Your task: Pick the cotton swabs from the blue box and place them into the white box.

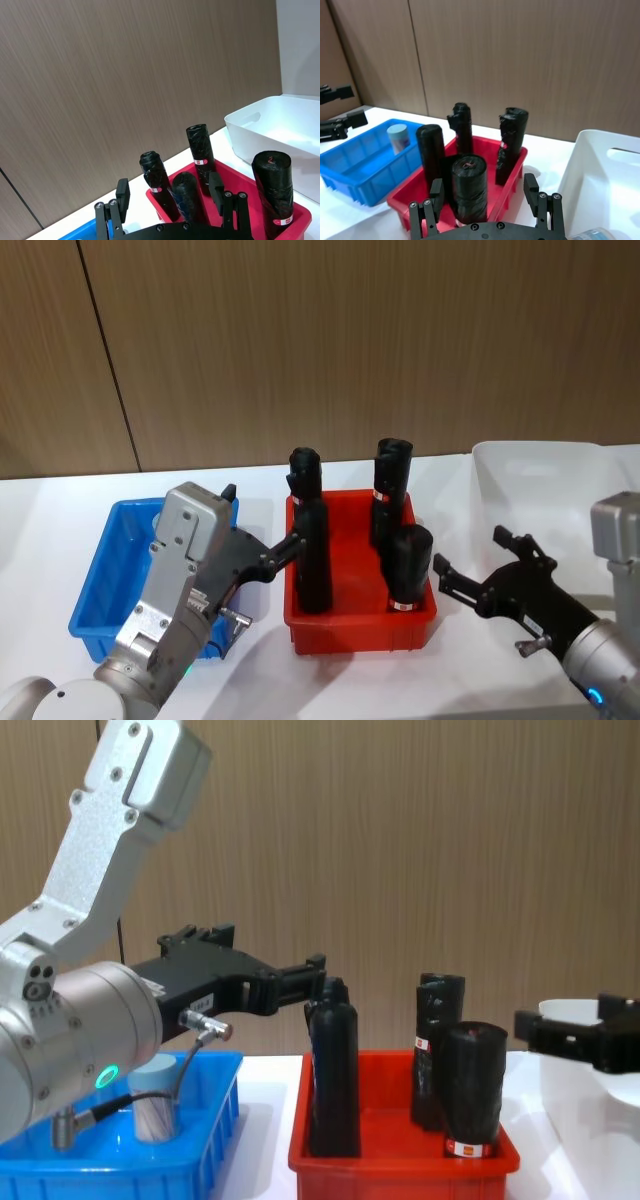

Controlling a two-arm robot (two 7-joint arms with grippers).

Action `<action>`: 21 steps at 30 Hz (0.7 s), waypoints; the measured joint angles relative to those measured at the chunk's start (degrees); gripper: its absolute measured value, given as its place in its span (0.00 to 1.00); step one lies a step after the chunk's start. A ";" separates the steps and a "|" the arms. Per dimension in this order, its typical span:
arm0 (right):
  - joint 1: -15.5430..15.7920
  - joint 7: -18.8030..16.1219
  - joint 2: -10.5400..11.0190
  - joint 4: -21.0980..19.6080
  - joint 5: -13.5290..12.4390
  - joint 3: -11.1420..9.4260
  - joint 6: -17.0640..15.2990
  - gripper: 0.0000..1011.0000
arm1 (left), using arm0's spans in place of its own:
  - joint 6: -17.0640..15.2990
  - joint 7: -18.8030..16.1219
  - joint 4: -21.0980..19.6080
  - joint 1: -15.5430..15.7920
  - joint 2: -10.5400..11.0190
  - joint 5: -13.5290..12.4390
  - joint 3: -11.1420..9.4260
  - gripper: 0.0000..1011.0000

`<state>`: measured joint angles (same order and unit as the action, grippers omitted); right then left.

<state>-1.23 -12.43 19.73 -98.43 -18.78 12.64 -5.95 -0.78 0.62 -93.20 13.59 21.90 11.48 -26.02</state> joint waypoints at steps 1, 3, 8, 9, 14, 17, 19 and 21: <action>-0.27 -0.45 -0.04 0.37 -0.10 0.00 -0.19 0.99 | 0.00 0.00 0.01 0.00 0.00 0.00 0.00 0.99; -0.71 -1.34 -0.12 1.01 -0.25 0.04 -0.51 0.99 | -0.01 0.00 0.01 0.00 0.00 0.00 0.00 0.99; -2.39 -4.32 -0.56 3.55 -0.35 0.19 -1.36 0.99 | -0.02 0.00 0.03 0.00 0.00 0.00 0.00 0.99; -2.71 -4.63 -0.67 4.03 -0.36 0.22 -1.45 0.99 | -0.02 0.00 0.02 0.00 0.00 0.00 0.00 0.99; -4.71 -6.84 -1.39 7.01 -0.38 0.41 -1.81 0.99 | -0.02 0.01 0.03 0.00 0.00 0.00 0.00 0.99; -5.82 -7.84 -1.83 8.64 -0.36 0.56 -1.87 0.99 | -0.02 0.00 0.03 0.00 0.00 0.00 0.00 0.99; -6.32 -8.33 -2.02 9.35 -0.34 0.63 -1.89 0.99 | -0.01 0.01 0.03 0.00 0.00 0.00 0.00 0.99; -7.13 -9.06 -2.37 10.41 -0.28 0.79 -1.89 0.99 | -0.01 0.01 0.03 0.00 0.00 0.00 0.00 0.99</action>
<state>-8.35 -21.49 17.36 -88.02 -19.05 13.42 -7.85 -0.80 0.63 -93.17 13.59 21.90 11.49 -26.02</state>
